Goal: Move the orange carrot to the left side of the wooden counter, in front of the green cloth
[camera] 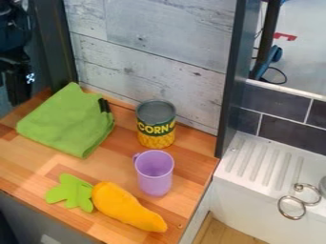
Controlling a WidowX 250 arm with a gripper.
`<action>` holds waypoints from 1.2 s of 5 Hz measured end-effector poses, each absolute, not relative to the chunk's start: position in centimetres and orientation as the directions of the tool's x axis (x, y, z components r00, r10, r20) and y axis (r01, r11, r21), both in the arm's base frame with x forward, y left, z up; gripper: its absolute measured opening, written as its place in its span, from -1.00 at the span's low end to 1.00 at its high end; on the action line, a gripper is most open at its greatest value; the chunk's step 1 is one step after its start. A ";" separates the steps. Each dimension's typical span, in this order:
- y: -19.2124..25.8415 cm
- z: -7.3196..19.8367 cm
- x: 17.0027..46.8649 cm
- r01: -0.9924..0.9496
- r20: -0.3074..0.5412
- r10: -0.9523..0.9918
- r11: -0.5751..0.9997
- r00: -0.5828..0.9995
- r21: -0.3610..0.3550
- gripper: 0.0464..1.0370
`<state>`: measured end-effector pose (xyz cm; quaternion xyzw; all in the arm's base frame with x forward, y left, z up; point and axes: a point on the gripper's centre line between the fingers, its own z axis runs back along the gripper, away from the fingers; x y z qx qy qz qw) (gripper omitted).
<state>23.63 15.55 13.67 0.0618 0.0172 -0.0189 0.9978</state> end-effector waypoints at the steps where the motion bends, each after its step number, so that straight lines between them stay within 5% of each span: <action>1: 15.4 12.9 23.5 0.037 -0.058 -0.031 0.993 0.998 0.109 0.93; 6: -0.5 8.7 24.8 -0.234 0.049 0.230 0.968 0.972 0.095 0.93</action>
